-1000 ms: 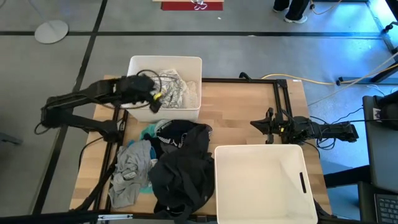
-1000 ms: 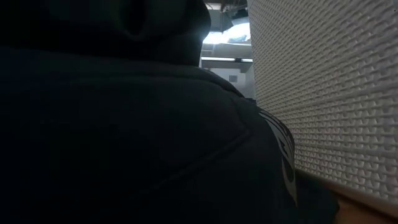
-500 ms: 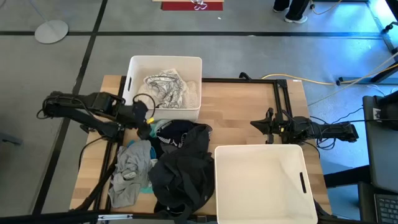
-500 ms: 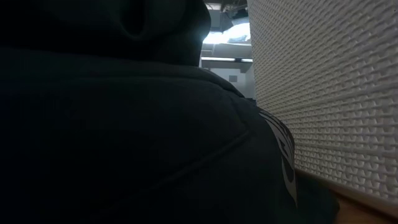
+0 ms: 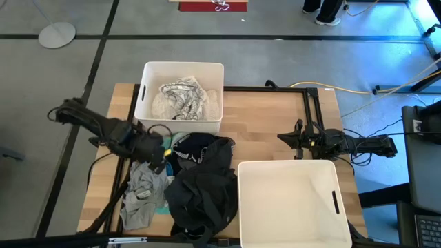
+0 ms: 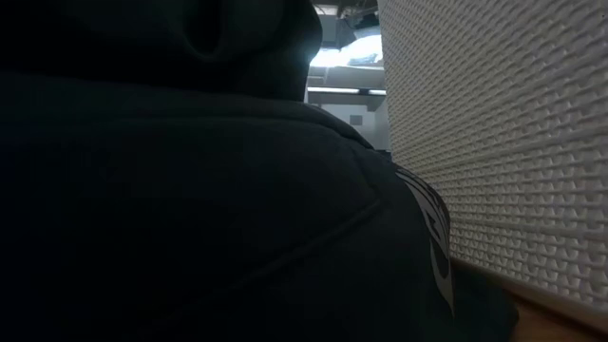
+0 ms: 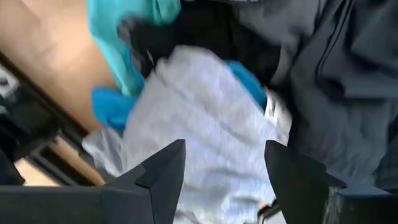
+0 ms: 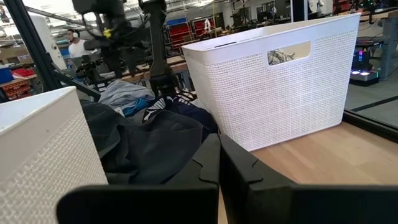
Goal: Sort clothes
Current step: Put the gray pants into the top left laundry bin
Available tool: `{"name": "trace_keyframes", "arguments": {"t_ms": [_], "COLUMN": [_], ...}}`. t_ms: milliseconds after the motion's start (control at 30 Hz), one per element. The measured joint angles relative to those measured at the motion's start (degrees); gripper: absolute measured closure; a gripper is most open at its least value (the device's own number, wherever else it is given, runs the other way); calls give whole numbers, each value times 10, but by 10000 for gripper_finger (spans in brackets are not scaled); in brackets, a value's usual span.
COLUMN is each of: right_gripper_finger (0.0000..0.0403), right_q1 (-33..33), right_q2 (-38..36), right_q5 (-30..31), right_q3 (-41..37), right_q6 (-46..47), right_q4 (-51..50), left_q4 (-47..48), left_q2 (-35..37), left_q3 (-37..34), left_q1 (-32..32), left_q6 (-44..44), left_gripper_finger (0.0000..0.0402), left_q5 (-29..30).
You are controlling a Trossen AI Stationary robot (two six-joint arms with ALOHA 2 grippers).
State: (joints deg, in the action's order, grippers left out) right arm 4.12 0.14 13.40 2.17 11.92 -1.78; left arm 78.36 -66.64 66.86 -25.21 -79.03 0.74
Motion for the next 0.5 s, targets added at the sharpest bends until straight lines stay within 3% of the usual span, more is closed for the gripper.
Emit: {"name": "trace_keyframes", "arguments": {"t_ms": [500], "right_gripper_finger": [400], "right_q1": [0], "right_q2": [0], "right_q5": [-5], "right_q3": [0], "right_q6": [0], "right_q4": [-2], "left_q4": [5], "left_q2": [-65], "left_q3": [0], "left_q1": [-127], "left_q6": [-152], "left_gripper_finger": [192], "left_q5": [1]}}
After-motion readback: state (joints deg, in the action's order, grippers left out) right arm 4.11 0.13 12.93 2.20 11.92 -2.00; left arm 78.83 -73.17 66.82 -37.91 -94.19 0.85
